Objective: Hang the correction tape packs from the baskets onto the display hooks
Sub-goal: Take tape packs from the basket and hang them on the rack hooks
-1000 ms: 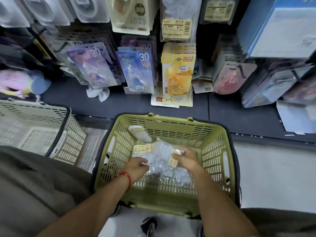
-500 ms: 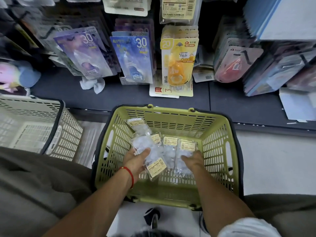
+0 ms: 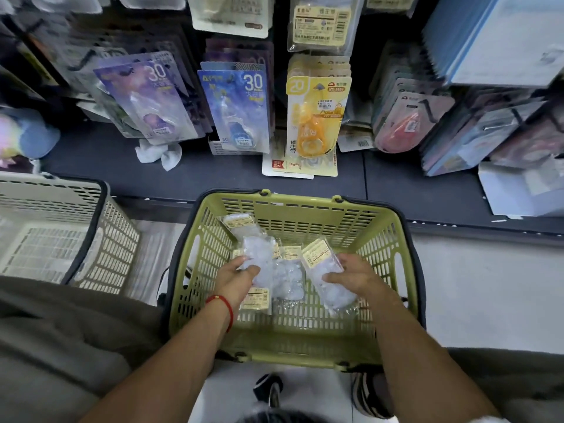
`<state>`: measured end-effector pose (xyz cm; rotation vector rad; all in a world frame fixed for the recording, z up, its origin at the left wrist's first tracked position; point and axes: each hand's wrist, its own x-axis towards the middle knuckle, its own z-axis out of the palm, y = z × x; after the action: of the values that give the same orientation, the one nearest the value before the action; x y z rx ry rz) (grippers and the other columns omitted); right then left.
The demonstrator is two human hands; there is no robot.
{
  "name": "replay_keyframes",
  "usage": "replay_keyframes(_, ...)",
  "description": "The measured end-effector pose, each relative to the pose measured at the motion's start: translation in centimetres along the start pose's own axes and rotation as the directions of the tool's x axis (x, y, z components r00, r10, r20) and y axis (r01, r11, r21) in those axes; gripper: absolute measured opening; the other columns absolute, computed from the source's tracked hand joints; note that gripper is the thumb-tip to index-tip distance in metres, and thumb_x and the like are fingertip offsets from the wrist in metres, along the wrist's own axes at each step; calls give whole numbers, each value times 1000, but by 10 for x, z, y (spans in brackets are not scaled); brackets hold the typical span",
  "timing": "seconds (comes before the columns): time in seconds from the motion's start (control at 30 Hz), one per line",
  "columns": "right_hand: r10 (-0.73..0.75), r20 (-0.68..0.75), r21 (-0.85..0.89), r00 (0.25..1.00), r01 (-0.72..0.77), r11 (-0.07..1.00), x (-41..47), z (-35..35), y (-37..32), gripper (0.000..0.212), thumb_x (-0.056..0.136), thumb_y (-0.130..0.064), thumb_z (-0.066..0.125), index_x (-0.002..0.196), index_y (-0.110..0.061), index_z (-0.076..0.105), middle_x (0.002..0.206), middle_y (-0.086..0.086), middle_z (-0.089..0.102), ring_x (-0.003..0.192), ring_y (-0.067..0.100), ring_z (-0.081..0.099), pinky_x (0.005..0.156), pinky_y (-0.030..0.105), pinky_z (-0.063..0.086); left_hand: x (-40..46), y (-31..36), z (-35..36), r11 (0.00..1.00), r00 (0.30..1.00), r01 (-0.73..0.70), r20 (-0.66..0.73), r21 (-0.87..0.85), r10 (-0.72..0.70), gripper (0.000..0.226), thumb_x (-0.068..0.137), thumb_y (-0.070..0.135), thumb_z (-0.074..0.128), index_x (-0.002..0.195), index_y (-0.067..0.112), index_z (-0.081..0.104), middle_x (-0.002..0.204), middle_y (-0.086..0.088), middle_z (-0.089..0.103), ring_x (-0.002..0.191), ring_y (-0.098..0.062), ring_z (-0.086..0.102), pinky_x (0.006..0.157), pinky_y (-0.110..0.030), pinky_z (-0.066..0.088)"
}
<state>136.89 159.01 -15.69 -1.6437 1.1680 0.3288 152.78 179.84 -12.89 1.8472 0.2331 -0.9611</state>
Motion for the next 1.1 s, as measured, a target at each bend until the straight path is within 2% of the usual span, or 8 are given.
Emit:
replay_keyframes(0.07,-101,143,-61,984,111,992,-18,-23,-24,50,82,-10,89,127,-17,68,130,8,72,113,26,70,100,48,58,-7,12,3,998,1000,-20,2,56,20,7,99,26,68,105,28,69,132,-9,68,105,-25,64,92,-36,48)
replay_keyframes(0.2,-154,388,-455,909,334,825,-45,-32,-84,56,83,-20,88,135,-26,68,130,-5,68,120,20,60,103,38,49,-12,31,5,984,985,22,166,175,-51,63,97,72,46,135,24,60,148,-14,57,131,-31,54,114,-50,38)
replay_keyframes(0.43,-606,263,-772,750,540,334,-53,20,-114,56,72,-40,92,112,-33,54,106,-11,56,105,15,48,99,39,34,-16,26,-17,961,828,-95,557,259,-68,72,66,77,80,124,36,64,120,4,77,116,-18,70,105,-47,49)
replay_keyframes(0.57,-731,88,-627,677,608,488,-37,26,-103,64,79,-38,88,134,-29,56,143,-6,51,138,14,39,117,41,30,-5,16,-28,980,850,17,513,198,-119,80,76,45,87,146,29,52,128,3,75,121,-17,66,105,-47,50)
replay_keyframes(0.67,-589,-185,-442,787,468,765,-13,30,-91,30,101,-32,68,129,-24,61,134,-2,60,125,16,57,110,37,46,0,5,-31,987,932,157,325,33,-159,86,85,29,86,155,18,38,128,-9,72,115,-26,67,94,-45,55)
replay_keyframes(0.8,-214,-6,-505,977,182,844,24,58,-53,22,105,-25,61,126,-19,67,126,7,72,105,24,69,90,30,55,8,-5,-42,966,967,235,128,-112,-220,64,92,16,79,146,10,45,108,-16,78,98,-31,73,68,-39,60)
replay_keyframes(0.93,-51,71,-314,996,71,947,39,111,-30,69,101,-29,68,159,-11,34,157,17,45,141,36,51,117,44,43,7,-6,-54,945,956,285,116,-162,-268,63,94,7,75,149,6,46,111,-19,78,103,-34,74,71,-42,59)
replay_keyframes(1.1,26,-30,-81,999,-29,996,50,140,-27,59,98,-15,70,150,-10,41,144,16,57,130,36,58,103,44,54,3,-9,-57,944,954,288,132,-159,-268,43,96,4,71,137,-1,57,119,-24,75,111,-39,72,79,-45,61)
